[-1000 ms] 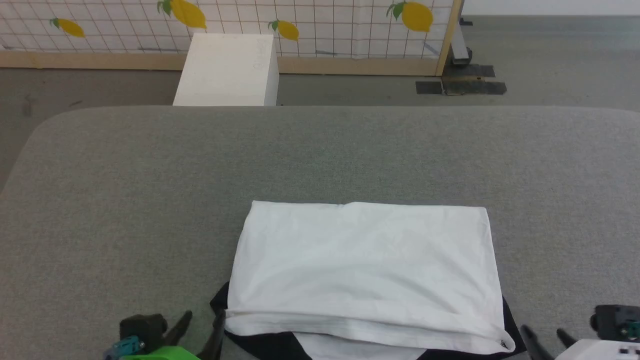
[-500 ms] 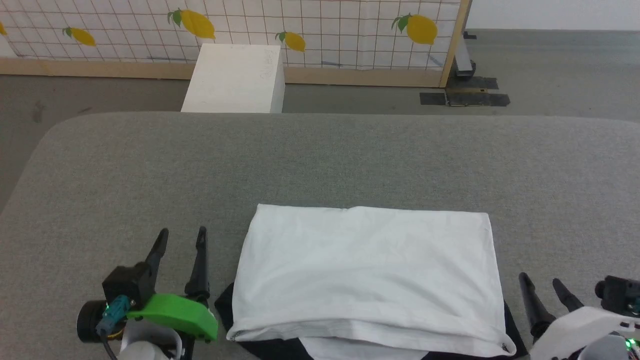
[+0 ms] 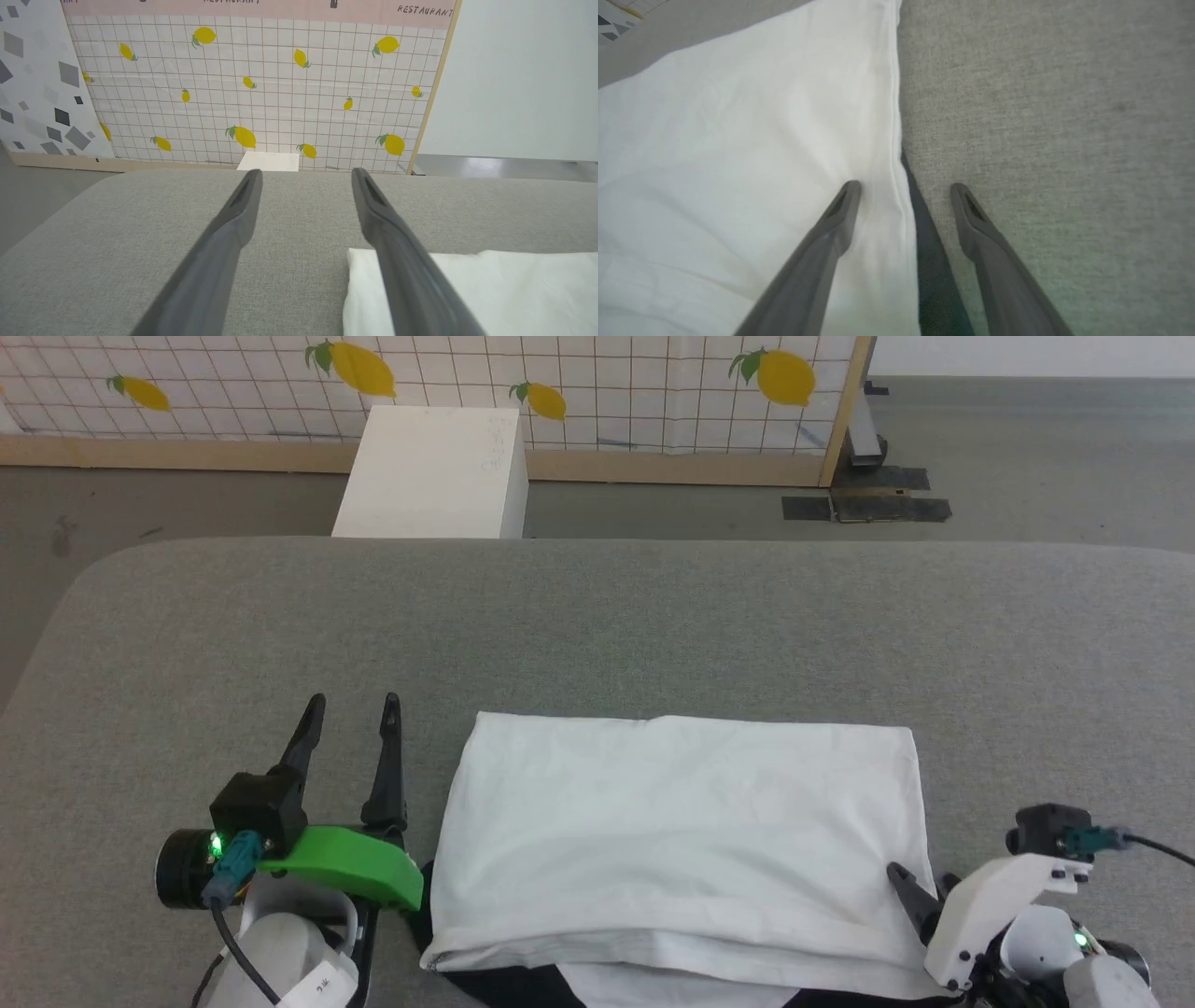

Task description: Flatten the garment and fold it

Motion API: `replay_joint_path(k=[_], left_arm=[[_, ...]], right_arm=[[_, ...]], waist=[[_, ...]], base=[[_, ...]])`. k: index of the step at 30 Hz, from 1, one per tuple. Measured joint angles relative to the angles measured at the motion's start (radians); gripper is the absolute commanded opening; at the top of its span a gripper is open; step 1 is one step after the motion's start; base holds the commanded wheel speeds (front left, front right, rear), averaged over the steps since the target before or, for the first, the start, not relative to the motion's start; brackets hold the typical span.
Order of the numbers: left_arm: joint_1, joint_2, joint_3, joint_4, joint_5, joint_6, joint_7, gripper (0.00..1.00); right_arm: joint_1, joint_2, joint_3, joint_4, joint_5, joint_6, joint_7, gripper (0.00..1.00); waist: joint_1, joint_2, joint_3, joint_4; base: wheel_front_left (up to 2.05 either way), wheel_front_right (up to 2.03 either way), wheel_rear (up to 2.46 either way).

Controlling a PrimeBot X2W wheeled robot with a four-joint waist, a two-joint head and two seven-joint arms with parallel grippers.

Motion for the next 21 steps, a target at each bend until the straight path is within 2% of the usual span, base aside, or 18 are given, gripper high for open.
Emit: replay_joint_path(k=[4,5,6,7,8,13,16,21], left_arm=[[0.000,-0.022,0.018,0.012,0.016,-0.019,0.000,1.00],[0.000,-0.028,0.021,0.016,0.018,-0.024,0.000,1.00],[0.000,-0.032,0.023,0.018,0.020,-0.027,0.000,1.00],[0.000,-0.035,0.026,0.021,0.024,-0.031,0.000,1.00],[0.000,-0.038,0.030,0.022,0.028,-0.035,0.000,1.00],[0.001,-0.049,0.056,0.025,0.051,-0.045,0.000,1.00],[0.002,-0.053,0.066,0.027,0.060,-0.054,0.000,1.00],[0.004,-0.062,0.078,0.041,0.068,-0.063,0.000,1.00]], right_arm=[[-0.039,-0.007,0.021,0.030,0.003,0.000,0.079,0.99],[-0.042,-0.011,0.035,0.030,0.016,0.000,0.107,0.79],[-0.042,-0.015,0.046,0.029,0.026,0.000,0.125,0.40],[-0.042,-0.020,0.057,0.023,0.035,0.000,0.140,0.22],[-0.041,-0.019,0.064,0.013,0.038,0.000,0.145,0.00],[-0.007,0.005,0.022,-0.039,0.002,0.000,0.113,0.00],[0.007,0.009,-0.050,-0.071,-0.043,0.000,0.084,0.00],[0.036,0.007,-0.226,-0.137,-0.198,0.000,0.052,0.00]], waist=[[0.0000,0.0000,0.002,0.003],[0.0000,0.0000,0.000,0.004],[0.0000,0.0000,-0.001,0.005],[0.0000,0.0000,-0.003,0.006],[0.0000,0.0000,-0.005,0.007],[0.0000,0.0000,-0.010,0.003],[0.0000,0.0000,-0.012,-0.002],[0.0000,0.0000,-0.014,-0.010]], base=[[0.00,0.00,0.00],[0.00,0.00,0.00],[0.00,0.00,0.00],[0.00,0.00,0.00],[0.00,0.00,0.00],[0.00,0.00,0.00],[0.00,0.00,0.00],[0.00,0.00,0.00]])
